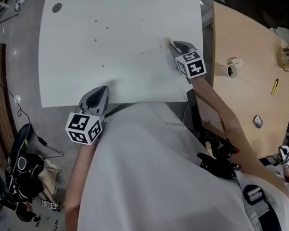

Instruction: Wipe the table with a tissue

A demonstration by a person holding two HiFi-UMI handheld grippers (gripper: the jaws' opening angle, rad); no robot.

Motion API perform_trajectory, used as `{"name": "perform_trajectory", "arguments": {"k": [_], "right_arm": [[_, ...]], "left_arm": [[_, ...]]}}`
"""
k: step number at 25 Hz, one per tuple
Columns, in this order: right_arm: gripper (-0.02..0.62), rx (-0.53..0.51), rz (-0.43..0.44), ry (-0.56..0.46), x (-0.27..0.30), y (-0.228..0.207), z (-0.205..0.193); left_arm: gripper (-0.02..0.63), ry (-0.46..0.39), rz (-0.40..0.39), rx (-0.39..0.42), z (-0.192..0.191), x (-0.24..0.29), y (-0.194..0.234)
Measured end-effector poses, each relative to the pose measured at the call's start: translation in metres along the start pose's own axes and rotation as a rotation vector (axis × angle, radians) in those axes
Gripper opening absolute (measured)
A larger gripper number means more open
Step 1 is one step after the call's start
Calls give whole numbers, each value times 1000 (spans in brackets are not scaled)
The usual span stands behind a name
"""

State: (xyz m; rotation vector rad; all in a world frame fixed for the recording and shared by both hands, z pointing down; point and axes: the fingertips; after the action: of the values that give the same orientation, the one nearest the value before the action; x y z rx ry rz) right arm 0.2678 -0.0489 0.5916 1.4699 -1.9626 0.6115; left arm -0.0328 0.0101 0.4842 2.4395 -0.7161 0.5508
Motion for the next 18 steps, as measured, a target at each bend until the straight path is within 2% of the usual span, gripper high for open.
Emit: {"name": "perform_trajectory", "arguments": {"k": [5,12,18], "right_arm": [[60,-195,21,64,17,-8,5],[58,-337,16,111,27,4,5],[58,-507,81,143,24,30,3]], "left_arm": [[6,-6,26,-3,-2,-4,-2],[6,-16,55,-19,-4,-5,4],[6,-11,35,-5,4,5,0]]}}
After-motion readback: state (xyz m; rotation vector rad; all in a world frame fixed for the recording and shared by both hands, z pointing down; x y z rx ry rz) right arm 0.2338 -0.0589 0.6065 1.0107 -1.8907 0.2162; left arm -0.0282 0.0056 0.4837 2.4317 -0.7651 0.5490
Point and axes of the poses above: the fingertips, and each gripper's own axes: x forward along the fingers, y to its left, z out of its top
